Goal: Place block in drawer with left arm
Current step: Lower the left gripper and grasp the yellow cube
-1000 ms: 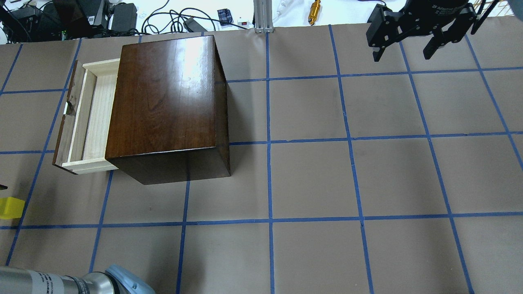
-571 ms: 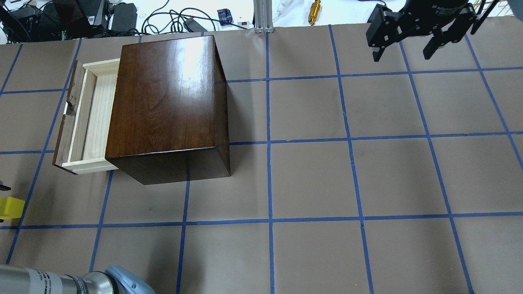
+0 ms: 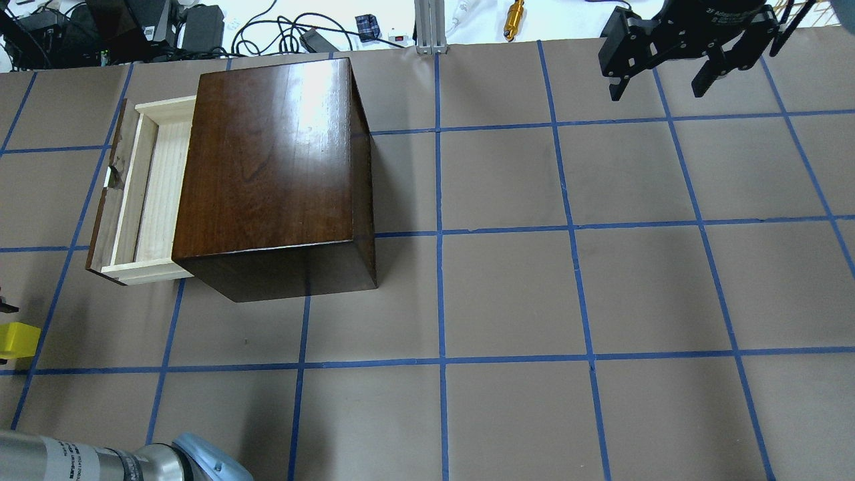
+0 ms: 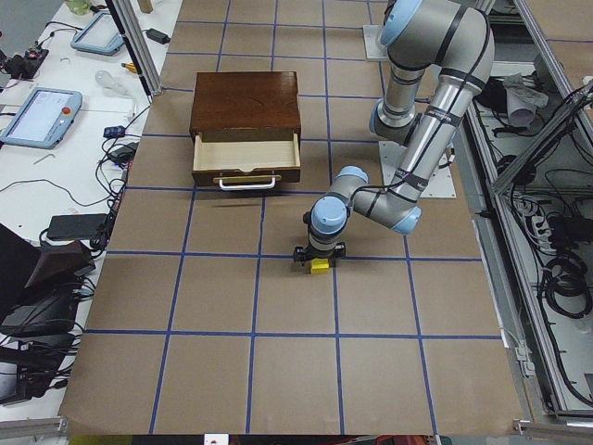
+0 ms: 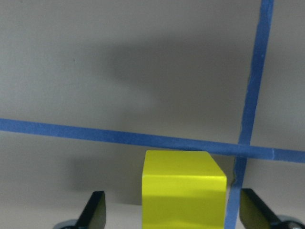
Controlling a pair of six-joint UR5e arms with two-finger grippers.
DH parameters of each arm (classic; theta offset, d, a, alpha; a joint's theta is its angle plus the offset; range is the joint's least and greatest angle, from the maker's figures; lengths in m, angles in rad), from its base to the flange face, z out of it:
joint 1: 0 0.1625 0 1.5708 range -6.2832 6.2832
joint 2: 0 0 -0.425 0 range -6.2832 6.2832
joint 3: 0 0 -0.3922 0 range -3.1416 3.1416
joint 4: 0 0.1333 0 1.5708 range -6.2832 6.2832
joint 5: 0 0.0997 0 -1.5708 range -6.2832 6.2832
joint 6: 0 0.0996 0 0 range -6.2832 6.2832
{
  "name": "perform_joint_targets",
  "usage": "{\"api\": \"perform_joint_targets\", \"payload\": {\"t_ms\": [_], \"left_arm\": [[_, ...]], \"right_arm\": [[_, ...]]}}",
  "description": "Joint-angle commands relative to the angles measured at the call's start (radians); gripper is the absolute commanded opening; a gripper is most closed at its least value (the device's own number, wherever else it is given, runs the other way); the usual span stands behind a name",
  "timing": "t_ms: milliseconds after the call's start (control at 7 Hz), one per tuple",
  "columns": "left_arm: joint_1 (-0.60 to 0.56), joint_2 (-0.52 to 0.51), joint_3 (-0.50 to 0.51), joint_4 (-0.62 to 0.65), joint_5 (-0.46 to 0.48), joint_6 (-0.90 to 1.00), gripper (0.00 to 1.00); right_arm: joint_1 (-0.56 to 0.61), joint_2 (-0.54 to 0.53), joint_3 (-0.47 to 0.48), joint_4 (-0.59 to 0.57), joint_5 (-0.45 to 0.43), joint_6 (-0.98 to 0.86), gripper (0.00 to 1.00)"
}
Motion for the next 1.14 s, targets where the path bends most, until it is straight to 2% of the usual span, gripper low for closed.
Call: {"api": "perform_joint_targets", "payload": {"t_ms": [0, 571, 857, 1000], "left_arm": [[0.000, -0.008, -0.004, 0.001, -0.006, 0.001, 1.00], [0.000, -0.009, -0.004, 0.001, -0.008, 0.000, 0.62], [0.000, -0.011, -0.002, 0.001, -0.008, -0.002, 0.54], [0.000, -0.011, -0.002, 0.001, -0.008, -0.002, 0.37]], "right_arm": [[0.000, 0.001, 0.000, 0.000, -0.001, 0.000, 1.00], [-0.001, -0.001, 0.000, 0.000, 0.000, 0.000, 1.00], [0.000, -0.001, 0.000, 0.000, -0.001, 0.000, 1.00], [-0.001, -0.001, 0.000, 0.000, -0.001, 0.000, 1.00]]}}
